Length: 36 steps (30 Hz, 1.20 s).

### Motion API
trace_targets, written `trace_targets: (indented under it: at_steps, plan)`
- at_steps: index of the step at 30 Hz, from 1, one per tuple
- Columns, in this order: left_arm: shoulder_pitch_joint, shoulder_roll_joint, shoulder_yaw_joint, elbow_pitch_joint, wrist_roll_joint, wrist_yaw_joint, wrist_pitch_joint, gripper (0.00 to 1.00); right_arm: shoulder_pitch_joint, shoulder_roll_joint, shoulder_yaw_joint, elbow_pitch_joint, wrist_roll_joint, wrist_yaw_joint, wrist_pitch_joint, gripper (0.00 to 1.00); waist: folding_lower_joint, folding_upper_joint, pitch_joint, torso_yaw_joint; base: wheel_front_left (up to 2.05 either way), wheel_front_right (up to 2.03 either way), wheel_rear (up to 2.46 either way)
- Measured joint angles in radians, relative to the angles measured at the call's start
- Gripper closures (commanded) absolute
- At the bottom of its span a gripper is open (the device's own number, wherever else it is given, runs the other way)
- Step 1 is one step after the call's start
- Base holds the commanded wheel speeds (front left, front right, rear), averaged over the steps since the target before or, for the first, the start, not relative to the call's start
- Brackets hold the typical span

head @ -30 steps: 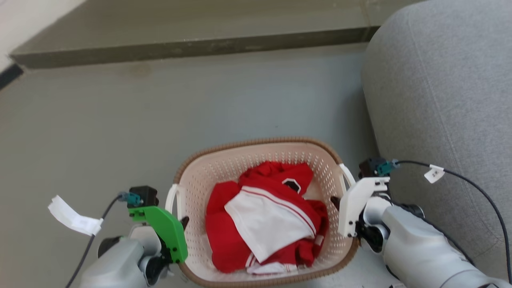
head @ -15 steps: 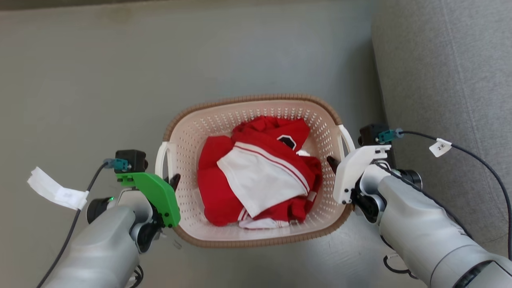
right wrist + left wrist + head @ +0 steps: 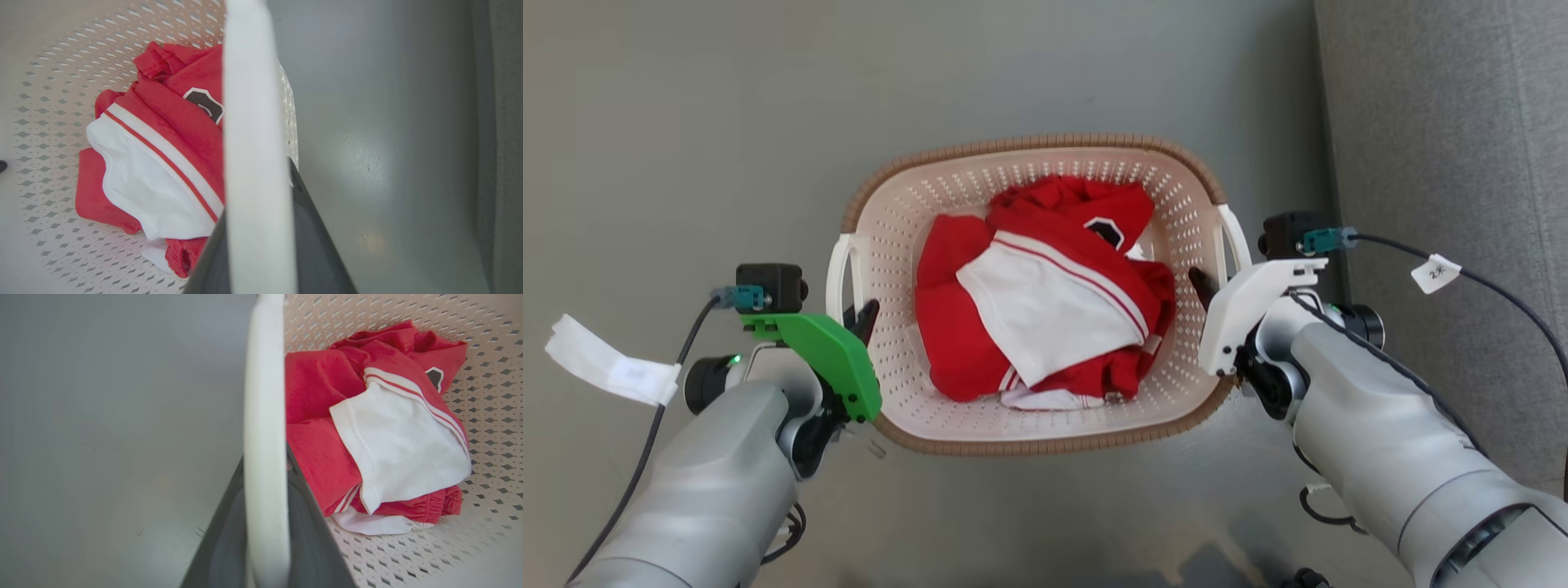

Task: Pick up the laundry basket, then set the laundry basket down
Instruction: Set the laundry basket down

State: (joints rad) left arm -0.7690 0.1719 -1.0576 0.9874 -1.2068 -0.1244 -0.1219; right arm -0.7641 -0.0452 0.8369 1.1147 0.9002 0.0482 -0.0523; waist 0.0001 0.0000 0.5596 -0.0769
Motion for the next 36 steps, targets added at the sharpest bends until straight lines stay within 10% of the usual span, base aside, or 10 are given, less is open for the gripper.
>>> trace_targets:
  at_steps: [36]
  plan:
    - [-0.152,0.018,-0.024,0.026,0.046,-0.007,-0.090,1.00,-0.121,0.000,0.006,-0.006,0.062,-0.004,-0.107,1.00,0.0000,0.0000,0.286,0.010,0.00,0.00,0.00]
